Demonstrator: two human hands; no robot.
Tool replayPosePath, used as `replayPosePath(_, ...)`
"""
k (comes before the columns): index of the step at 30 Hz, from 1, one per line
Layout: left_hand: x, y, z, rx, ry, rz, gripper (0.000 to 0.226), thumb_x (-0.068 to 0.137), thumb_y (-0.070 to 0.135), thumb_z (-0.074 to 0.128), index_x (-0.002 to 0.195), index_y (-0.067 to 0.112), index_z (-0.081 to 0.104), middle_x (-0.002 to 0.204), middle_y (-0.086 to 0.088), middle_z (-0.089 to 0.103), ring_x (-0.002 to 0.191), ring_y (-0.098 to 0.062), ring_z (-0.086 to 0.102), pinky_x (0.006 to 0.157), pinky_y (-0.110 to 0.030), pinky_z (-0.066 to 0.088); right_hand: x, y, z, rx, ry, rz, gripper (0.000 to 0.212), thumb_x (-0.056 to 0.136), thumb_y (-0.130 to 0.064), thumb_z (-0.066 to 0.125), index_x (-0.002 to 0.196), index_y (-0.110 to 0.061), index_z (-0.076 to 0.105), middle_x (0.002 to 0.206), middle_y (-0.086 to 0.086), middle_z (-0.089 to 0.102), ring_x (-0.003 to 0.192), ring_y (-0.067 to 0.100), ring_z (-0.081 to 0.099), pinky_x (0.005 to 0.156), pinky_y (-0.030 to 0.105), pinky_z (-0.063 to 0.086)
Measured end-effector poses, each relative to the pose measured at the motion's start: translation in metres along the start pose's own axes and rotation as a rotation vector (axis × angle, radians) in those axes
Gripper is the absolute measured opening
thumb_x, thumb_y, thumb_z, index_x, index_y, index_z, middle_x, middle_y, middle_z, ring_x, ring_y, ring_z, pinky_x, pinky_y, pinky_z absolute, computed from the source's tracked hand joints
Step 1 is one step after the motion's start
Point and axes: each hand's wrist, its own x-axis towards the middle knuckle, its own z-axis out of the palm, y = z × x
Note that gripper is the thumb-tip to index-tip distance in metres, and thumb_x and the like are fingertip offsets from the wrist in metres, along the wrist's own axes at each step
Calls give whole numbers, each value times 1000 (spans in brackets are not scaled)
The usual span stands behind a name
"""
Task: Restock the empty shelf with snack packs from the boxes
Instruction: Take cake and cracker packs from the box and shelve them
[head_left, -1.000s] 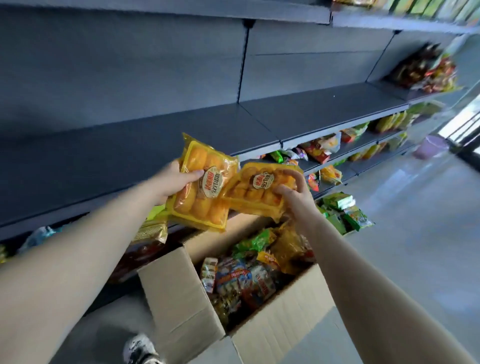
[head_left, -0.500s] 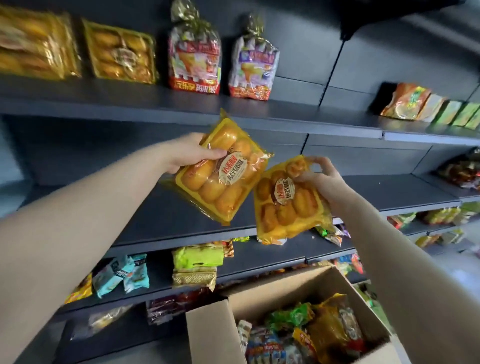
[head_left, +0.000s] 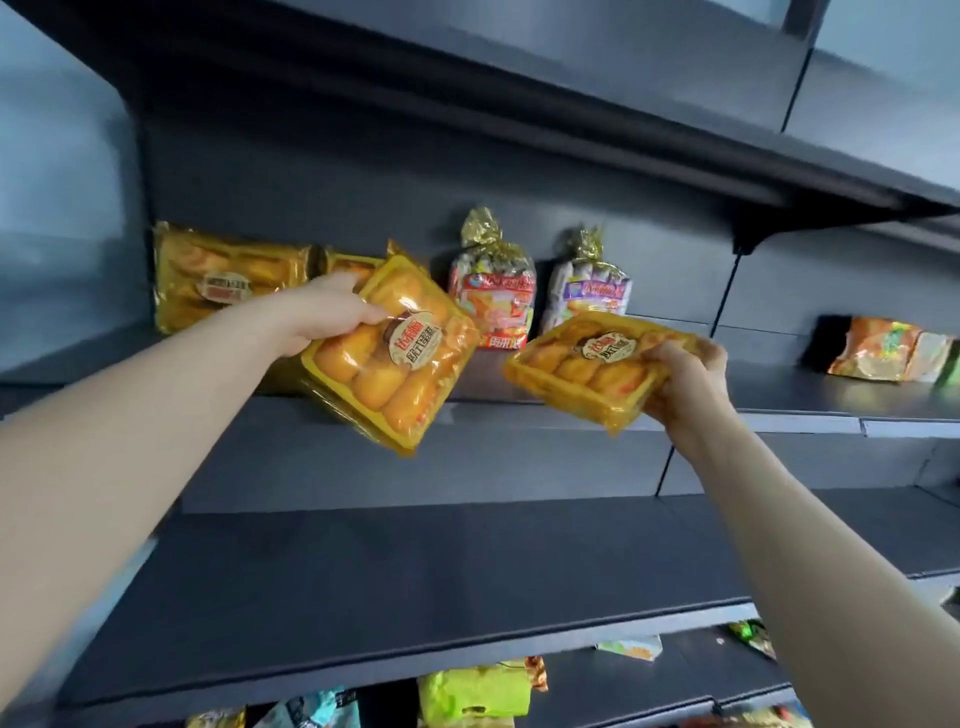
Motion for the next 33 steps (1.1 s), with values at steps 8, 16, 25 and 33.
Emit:
replayPosePath(8,58,0,-31,228,72,74,53,97,36,59,144,17,42,136,-8,53,120,-30,54,93,-43,49,44,22,53,55,23,14,49,88,-14,67,127,-27,39,115,10,59,90,31,70,58,37,59)
replayPosePath(16,144,19,-28,612,55,249,47,98,27,59,143,27,47,141,-1,53,124,-24,52,97,-39,47,123,36,99,81,25,14,34,90,-18,70,116,-19,50,115,16,65,92,36,71,57,39,62)
replayPosePath(25,219,-15,5,815,51,236,47,100,27,55,145,33,44,145,-2,51,129,-28,49,102,-44,44,169,72,166,123,-136,86,20,95,-11,59,105,-21,45,114,16,60,75,29,65,51,33,57)
replayPosePath(33,248,-30,1,1068,160,290,54,96,23,60,143,42,43,139,-4,53,122,-32,52,87,-44,49,188,82,172,133,-133,83,18,94,-11,59,101,-21,46,110,16,63,76,30,68,60,36,59)
